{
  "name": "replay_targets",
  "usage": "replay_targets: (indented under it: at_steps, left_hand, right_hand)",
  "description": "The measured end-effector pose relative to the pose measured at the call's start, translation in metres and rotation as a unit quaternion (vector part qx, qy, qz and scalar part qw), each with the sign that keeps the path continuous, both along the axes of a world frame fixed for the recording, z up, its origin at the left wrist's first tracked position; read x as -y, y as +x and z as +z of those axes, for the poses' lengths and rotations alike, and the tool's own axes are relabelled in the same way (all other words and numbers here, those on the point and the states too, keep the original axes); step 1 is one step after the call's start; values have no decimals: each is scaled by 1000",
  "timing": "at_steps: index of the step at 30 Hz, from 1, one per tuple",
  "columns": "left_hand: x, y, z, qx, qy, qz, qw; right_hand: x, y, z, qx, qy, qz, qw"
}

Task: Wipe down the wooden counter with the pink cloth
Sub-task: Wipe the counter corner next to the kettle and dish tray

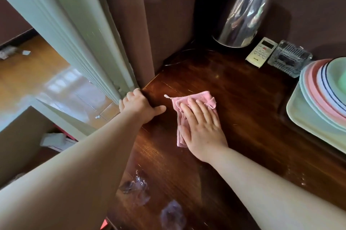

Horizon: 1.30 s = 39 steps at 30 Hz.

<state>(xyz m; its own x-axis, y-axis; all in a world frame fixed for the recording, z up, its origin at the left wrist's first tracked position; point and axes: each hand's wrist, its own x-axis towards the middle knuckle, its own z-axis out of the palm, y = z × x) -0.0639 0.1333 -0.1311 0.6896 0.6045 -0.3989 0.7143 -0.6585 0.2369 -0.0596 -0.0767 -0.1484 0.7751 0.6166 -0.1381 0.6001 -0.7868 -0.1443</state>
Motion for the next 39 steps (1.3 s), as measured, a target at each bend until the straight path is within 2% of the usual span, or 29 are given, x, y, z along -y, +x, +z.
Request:
replay_targets:
  at_steps: [5, 8, 11, 15, 18, 21, 24, 29, 33, 39]
  left_hand:
    - [-1, -6, 3, 39, -33, 5, 999]
    - [-20, -6, 3, 44, -97, -8, 994]
    - [-44, -9, -1, 59, -156, -21, 986]
    - [-57, -17, -11, 116, -240, 39, 963]
    - [-65, -23, -14, 169, -294, 84, 937]
    - [-67, -30, -15, 214, -284, 73, 932]
    - [-74, -46, -16, 186, -265, 60, 944]
    - [-79, -72, -15, 153, -278, 133, 939]
    - [-75, -71, -16, 156, -295, 172, 927]
    - [-70, -72, -14, 201, -265, 156, 930]
  right_hand:
    - [-36, 22, 7, -14, -23, -32, 999]
    - [-22, -15, 6, -6, -25, 2, 1000]
    - [-27, -11, 4, -14, -14, 0, 1000]
    - [-64, 23, 5, -9, -17, -30, 999]
    - [-66, 12, 5, -13, -15, -17, 1000]
    - [-51, -10, 3, -8, 1, 7, 1000]
    - [-67, 12, 3, -4, 9, -6, 1000]
    - [-86, 23, 4, 3, -9, -19, 1000]
    - [-72, -12, -2, -2, 7, 17, 1000]
    - [-113, 24, 3, -18, -5, -13, 1000]
